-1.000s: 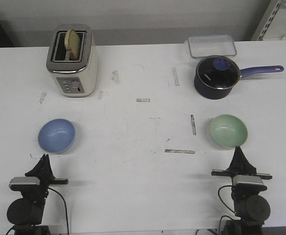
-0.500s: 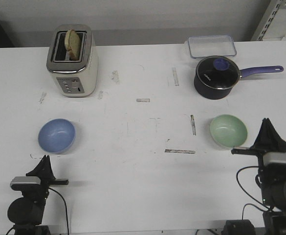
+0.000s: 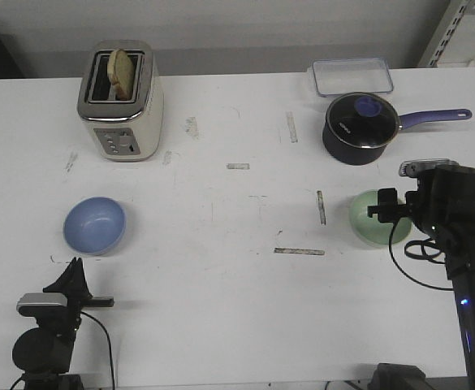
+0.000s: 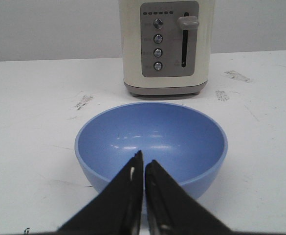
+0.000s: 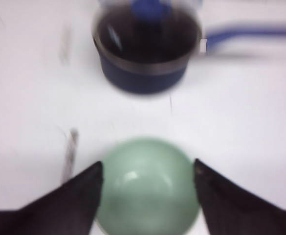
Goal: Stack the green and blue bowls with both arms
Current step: 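Reach the right gripper to the pale green bowl and grip its rim, then carry the green bowl toward the table centre and set it down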
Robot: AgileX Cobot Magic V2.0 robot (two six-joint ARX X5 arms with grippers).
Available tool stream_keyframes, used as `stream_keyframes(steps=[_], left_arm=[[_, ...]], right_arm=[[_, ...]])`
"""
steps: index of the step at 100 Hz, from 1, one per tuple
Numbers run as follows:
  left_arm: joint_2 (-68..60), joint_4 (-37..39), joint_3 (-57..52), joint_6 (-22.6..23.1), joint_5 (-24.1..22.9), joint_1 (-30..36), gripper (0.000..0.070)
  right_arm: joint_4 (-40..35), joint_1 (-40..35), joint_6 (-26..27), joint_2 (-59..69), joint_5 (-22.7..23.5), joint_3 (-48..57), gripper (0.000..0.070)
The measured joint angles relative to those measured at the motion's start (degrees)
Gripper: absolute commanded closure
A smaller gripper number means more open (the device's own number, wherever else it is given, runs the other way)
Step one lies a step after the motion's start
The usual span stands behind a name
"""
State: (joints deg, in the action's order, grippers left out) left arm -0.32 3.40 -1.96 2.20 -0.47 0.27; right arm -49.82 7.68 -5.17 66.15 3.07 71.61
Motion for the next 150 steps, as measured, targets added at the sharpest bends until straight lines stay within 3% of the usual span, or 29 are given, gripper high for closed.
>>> stream_keyframes(steps=[22, 50, 65, 86, 100, 134, 150], left_arm=[[0.00, 0.00, 0.00, 0.00, 0.00, 0.02, 0.0699], [0.00, 0.02, 0.00, -0.13, 0.00, 0.02, 0.0699], [0.00, 0.02, 0.00, -0.13, 0.02, 0.02, 0.0699], [0.00, 0.02, 0.00, -0.13, 0.00, 0.02, 0.0699], [0.00, 0.02, 0.00, -0.13, 0.00, 0.02, 0.0699], [0.00, 0.04, 0.00, -0.15, 0.00, 0.00, 0.0699], [0.00, 0.04, 0.00, -0.15, 0.00, 0.02, 0.0699]], right_arm=[[-3.65, 7.26, -5.01, 10.01, 2.14, 0.00, 0.0200], [-2.32, 9.99, -6.38, 20.46, 4.68, 0.00, 0.0207], [0.46, 9.99, -6.62, 23.89, 4.72, 0.02, 0.0266], [0.79, 9.99, -6.62, 26.82, 4.72, 0.02, 0.0476], [0.81, 9.99, -7.13, 27.45, 4.48, 0.02, 0.0700], [0.83, 9.46, -7.45, 25.62, 3.76, 0.70, 0.0700], [0.39, 6.23, -5.51, 20.61, 7.74, 6.25, 0.0700]])
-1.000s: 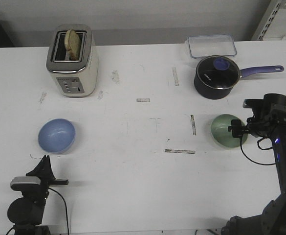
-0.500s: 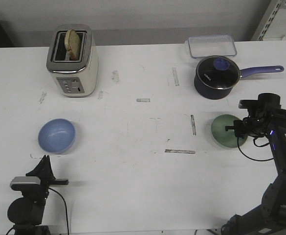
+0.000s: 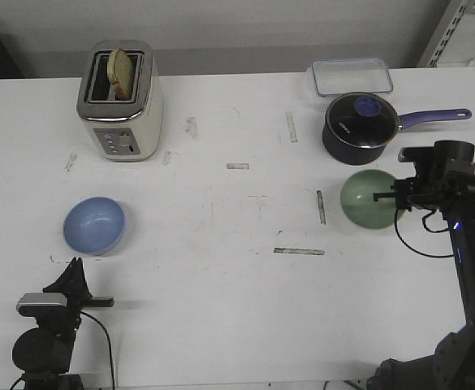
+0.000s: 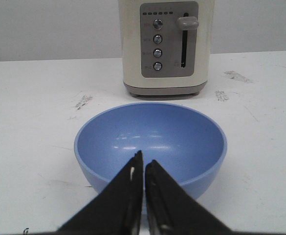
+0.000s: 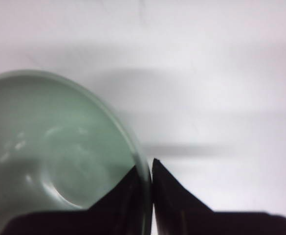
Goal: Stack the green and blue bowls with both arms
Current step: 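Carry the green bowl toward the table centre and set it down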
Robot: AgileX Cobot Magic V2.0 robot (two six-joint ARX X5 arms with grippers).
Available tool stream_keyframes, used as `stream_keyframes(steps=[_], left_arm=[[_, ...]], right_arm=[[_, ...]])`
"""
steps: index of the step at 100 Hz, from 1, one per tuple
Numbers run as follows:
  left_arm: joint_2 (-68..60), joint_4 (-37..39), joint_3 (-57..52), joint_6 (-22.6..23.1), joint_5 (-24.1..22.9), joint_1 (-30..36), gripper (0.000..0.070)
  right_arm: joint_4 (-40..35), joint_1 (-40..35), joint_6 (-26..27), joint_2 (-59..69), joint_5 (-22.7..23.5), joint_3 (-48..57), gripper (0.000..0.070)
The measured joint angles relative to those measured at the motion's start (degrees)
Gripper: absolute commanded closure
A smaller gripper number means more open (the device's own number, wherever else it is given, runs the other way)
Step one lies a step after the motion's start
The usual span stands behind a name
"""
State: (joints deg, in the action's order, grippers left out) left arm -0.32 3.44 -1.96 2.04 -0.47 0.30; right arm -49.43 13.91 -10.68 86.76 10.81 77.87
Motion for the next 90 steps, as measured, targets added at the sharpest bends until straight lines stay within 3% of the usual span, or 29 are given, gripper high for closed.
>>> stream_keyframes(steps=[28, 61, 90], left_arm=[[0.00, 0.00, 0.00, 0.02, 0.00, 0.00, 0.0699], [0.00, 0.00, 0.00, 0.00, 0.00, 0.00, 0.0699], [0.00, 0.00, 0.00, 0.00, 0.00, 0.00, 0.0699]], right_arm=[[0.63, -18.29, 5.35, -4.11, 8.44, 8.07, 0.0700], [-0.31, -42.32, 5.99, 5.64, 5.20, 7.85, 0.0700], [3.45, -48.52, 4.04, 18.23, 3.96, 7.78, 0.0700]])
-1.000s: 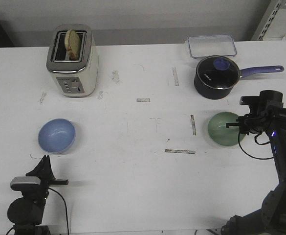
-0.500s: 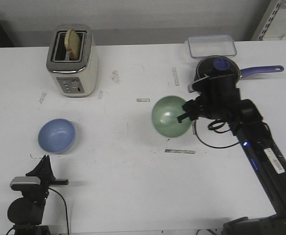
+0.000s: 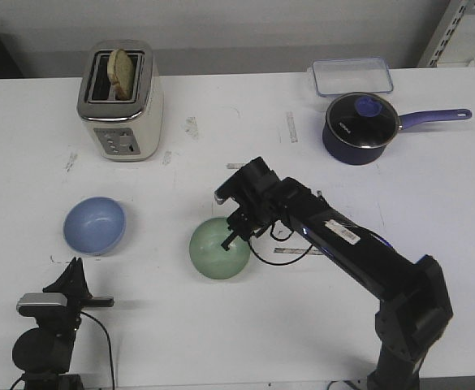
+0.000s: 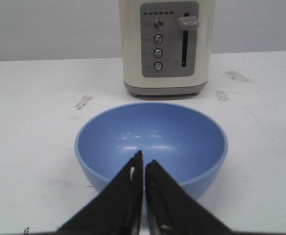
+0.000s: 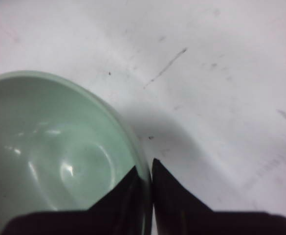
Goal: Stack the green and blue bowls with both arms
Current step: 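Carry the green bowl toward the table centre and set it down, then release the green bowl and retract the right gripper to rest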
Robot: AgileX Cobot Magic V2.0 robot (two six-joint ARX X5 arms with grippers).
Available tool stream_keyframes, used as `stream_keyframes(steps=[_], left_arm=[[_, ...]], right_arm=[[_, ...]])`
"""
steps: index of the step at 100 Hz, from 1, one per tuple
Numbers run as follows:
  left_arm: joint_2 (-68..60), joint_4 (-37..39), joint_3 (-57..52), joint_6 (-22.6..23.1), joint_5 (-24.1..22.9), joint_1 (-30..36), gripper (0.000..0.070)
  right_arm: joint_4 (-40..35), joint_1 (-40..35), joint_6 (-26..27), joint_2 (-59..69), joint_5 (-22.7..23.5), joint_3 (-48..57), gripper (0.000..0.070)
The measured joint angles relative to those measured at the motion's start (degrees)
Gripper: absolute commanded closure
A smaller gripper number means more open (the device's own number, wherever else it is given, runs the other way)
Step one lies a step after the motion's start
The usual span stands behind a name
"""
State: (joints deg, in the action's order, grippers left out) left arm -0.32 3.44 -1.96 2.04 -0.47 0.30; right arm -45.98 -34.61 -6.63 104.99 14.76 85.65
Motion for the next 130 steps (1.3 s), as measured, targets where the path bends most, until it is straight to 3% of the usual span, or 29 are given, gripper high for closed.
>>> stream_keyframes(steps=[23, 28, 40, 44, 49, 61, 69, 87, 99, 130], left_arm=[[0.00, 0.00, 0.00, 0.00, 0.00, 0.00, 0.0699], [0.00, 0.00, 0.00, 0.02, 0.02, 0.00, 0.0699], [0.00, 0.00, 0.00, 0.02, 0.00, 0.00, 0.0699], [0.00, 0.00, 0.00, 0.00, 0.00, 0.00, 0.0699], [0.00, 0.00, 0.00, 0.00, 0.00, 0.00, 0.0699], [0.00, 0.00, 0.00, 0.00, 0.00, 0.00, 0.0699], [0.00, 0.00, 0.00, 0.00, 0.00, 0.00, 0.0699], [0.00, 0.00, 0.00, 0.00, 0.00, 0.00, 0.0699], [0.00, 0.00, 0.00, 0.00, 0.00, 0.00, 0.0699], [0.00, 0.07, 0.00, 0.00, 0.00, 0.00, 0.0699]], right_arm=[[0.17, -0.22, -0.42, 2.34, 0.31, -0.09, 0.0675], [0.15, -0.22, -0.46, 2.34, 0.37, -0.09, 0.0584], [-0.52, -0.20, -0.59, 2.34, 0.13, -0.09, 0.0271], [-1.22, -0.15, -0.59, 2.34, 0.13, -0.09, 0.0211], [-1.81, 0.02, -0.59, 2.34, 0.13, -0.09, 0.0188], [-2.89, 0.61, -0.59, 2.32, 0.15, 1.01, 0.0196], [-3.34, 1.33, -0.59, 1.90, 0.15, 3.17, 0.0276], [-3.10, 4.04, -0.59, -3.61, 0.20, 9.07, 0.0700], [-1.11, 7.85, -0.33, -9.84, -0.28, 10.12, 0.0700], [-1.27, 21.22, 0.66, -22.95, -8.61, 4.26, 0.0700]])
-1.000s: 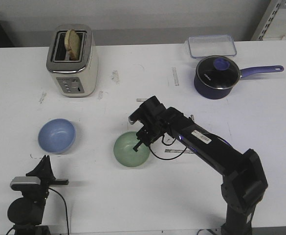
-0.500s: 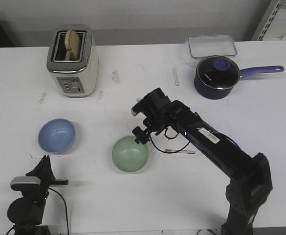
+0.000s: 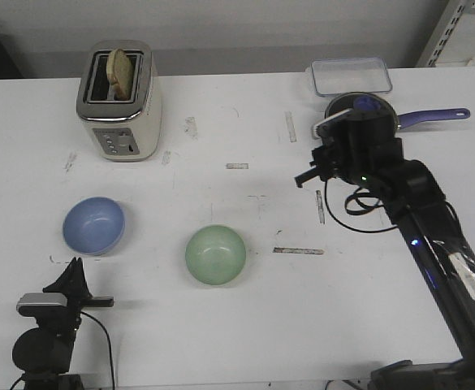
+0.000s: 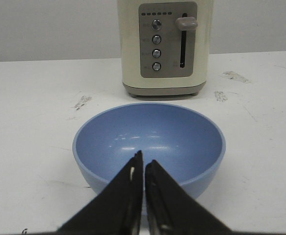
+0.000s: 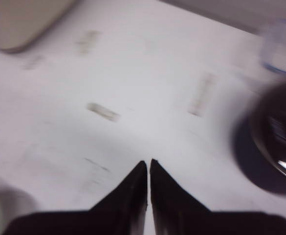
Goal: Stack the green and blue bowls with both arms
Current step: 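Release the green bowl and retract the right gripper to rest, then reach the left gripper to the light blue bowl and grip its rim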
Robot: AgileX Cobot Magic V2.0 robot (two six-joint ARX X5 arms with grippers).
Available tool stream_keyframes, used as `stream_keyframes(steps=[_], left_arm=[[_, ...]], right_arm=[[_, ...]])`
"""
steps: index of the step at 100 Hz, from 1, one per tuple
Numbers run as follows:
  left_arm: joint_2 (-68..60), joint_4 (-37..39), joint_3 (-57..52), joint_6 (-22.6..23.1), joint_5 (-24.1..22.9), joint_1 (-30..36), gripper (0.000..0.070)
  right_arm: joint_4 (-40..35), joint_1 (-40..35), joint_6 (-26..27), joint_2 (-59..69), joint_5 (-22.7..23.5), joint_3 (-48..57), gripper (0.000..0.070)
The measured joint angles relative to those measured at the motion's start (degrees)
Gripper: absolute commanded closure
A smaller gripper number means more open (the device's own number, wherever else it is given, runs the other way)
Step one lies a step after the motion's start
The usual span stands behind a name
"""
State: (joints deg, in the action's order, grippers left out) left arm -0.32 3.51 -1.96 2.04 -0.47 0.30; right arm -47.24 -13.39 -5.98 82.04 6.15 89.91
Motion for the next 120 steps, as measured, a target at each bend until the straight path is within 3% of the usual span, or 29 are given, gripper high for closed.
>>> stream_keyframes(steps=[40, 62, 80, 104, 120], left_arm=[[0.00, 2.03, 0.00, 0.00, 0.00, 0.00, 0.0699], [0.00, 2.73, 0.00, -1.33, 0.00, 0.00, 0.0699], [-0.20, 2.49, -1.79, -3.39, -0.04, 0.00, 0.0699], [-10.27, -0.83, -23.26, -3.67, -5.18, 0.00, 0.0699], [-26.14, -9.79, -42.47, -2.78, -5.62, -0.02, 0.0699]], right_arm=[[19.04, 8.72, 1.95, -29.62, -9.46, -38.71, 0.0700], [24.48, 8.85, 2.36, -46.49, -9.62, -55.98, 0.0700], [26.16, 8.85, 3.48, -55.04, -9.88, -61.55, 0.0700], [26.80, 8.85, 3.89, -56.68, -10.25, -61.94, 0.0700], [26.82, 8.85, 3.89, -56.61, -10.25, -61.96, 0.0700]])
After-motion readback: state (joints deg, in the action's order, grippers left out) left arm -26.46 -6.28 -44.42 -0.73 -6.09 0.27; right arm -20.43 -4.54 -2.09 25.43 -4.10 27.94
